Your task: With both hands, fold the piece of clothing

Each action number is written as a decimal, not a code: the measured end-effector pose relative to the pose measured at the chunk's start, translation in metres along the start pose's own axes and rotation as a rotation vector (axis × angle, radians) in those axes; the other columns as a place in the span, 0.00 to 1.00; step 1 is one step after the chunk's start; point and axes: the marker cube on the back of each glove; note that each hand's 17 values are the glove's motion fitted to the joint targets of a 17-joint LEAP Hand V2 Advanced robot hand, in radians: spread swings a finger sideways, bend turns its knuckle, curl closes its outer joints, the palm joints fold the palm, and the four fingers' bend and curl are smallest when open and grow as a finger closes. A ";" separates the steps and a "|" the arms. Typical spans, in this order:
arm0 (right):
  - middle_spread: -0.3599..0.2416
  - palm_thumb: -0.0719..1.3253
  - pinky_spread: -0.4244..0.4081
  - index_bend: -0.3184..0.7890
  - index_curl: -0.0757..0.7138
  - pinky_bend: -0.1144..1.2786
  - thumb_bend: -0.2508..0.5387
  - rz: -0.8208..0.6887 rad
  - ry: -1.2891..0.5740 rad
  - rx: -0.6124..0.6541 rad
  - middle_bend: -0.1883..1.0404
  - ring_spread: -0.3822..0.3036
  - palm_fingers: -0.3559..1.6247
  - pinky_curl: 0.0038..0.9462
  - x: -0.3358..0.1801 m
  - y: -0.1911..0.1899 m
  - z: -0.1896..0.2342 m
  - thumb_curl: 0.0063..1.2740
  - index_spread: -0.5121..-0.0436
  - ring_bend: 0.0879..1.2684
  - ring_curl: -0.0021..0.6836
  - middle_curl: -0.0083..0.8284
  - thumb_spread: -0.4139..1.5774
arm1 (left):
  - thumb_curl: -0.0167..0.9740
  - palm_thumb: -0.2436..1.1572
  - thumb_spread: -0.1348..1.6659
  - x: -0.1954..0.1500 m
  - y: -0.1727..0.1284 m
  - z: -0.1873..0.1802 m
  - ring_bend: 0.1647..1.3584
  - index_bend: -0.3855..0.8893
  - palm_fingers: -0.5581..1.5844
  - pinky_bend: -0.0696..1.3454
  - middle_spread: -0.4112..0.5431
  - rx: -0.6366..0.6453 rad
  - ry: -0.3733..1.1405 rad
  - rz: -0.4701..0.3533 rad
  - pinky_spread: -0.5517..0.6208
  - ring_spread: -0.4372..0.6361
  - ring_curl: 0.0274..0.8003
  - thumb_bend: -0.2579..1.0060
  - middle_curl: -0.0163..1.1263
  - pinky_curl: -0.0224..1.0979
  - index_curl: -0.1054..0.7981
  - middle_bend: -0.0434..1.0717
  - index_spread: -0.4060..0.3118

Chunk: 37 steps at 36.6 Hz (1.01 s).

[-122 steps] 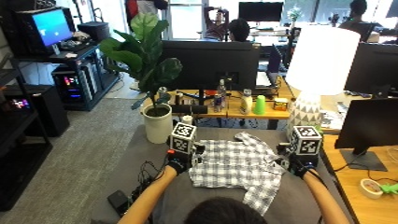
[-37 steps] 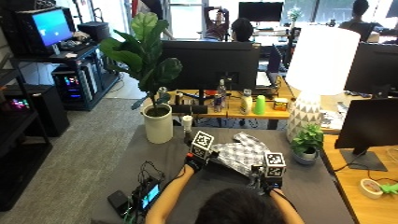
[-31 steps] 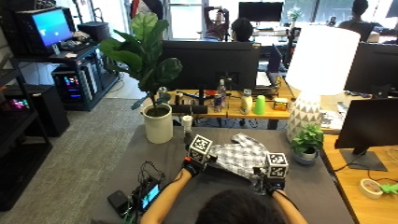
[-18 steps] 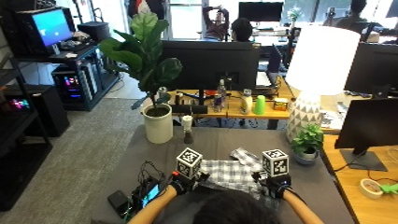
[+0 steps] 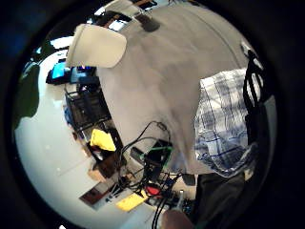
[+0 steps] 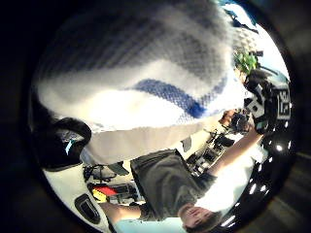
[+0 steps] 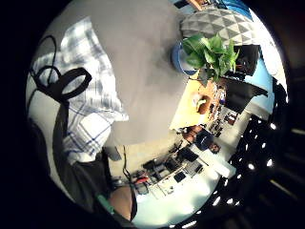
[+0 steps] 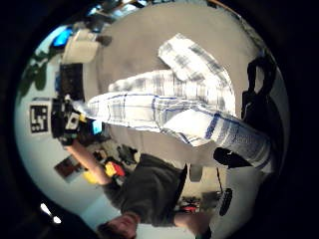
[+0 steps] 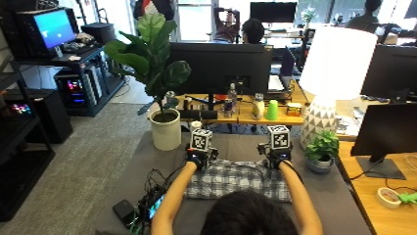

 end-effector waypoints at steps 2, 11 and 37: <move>0.36 0.78 0.18 0.49 0.64 0.47 0.27 0.046 -0.014 0.034 0.46 0.22 0.85 0.46 -0.010 0.000 0.010 0.49 0.63 0.45 0.67 0.58 0.42 | 0.78 0.43 0.97 -0.002 -0.007 0.014 0.58 0.51 0.78 0.49 0.07 -0.106 -0.017 -0.099 0.18 0.08 0.72 0.85 0.69 0.70 0.88 0.49 0.11; 0.40 0.78 0.27 0.32 0.58 0.47 0.31 0.112 -0.002 0.395 0.39 0.28 0.62 0.47 -0.001 -0.001 0.022 0.49 0.58 0.43 0.68 0.57 0.54 | 0.71 0.32 0.93 -0.010 -0.014 0.041 0.48 0.30 0.47 0.46 0.17 -0.076 0.006 -0.198 0.23 0.15 0.72 0.78 0.67 0.67 0.76 0.32 0.30; 0.64 0.40 0.58 0.31 0.31 0.56 0.30 0.491 -0.267 -0.108 0.35 0.57 0.44 0.45 0.022 0.058 0.153 0.27 0.63 0.36 0.59 0.53 0.80 | 0.32 0.11 0.75 0.041 0.006 0.153 0.36 0.42 0.23 0.32 0.59 0.116 0.115 0.007 0.75 0.66 0.45 0.30 0.36 0.42 0.56 0.18 0.51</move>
